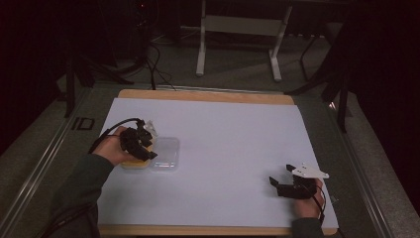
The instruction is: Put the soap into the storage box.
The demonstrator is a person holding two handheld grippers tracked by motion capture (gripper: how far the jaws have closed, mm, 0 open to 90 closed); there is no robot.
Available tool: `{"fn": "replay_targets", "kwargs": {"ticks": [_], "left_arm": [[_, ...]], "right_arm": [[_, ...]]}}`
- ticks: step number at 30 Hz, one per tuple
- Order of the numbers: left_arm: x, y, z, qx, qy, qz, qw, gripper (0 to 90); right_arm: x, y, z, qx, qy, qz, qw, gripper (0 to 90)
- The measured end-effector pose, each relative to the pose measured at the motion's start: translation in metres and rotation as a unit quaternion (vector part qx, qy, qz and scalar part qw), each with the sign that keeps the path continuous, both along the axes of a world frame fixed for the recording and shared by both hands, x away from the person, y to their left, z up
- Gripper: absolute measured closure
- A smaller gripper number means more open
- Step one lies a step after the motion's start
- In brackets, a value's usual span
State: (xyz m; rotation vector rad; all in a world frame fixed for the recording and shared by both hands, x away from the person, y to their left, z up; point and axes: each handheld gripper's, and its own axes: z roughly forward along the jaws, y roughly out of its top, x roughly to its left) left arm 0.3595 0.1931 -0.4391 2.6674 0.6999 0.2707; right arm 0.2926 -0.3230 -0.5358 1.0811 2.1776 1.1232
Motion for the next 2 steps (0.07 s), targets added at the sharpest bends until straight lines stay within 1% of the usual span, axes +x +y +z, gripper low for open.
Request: {"fn": "replay_targets", "kwargs": {"ticks": [1,2], "left_arm": [[0.0,0.0,0.0,0.0,0.0,0.0,1.0,47.6],[-0.01,-0.004,-0.004,-0.018,-0.014,-0.003,0.9997,47.6]], "right_arm": [[0.0,0.0,0.0,0.0,0.0,0.0,1.0,14.6],[0.0,0.0,0.0,0.0,0.0,0.0,1.0,14.6]]}}
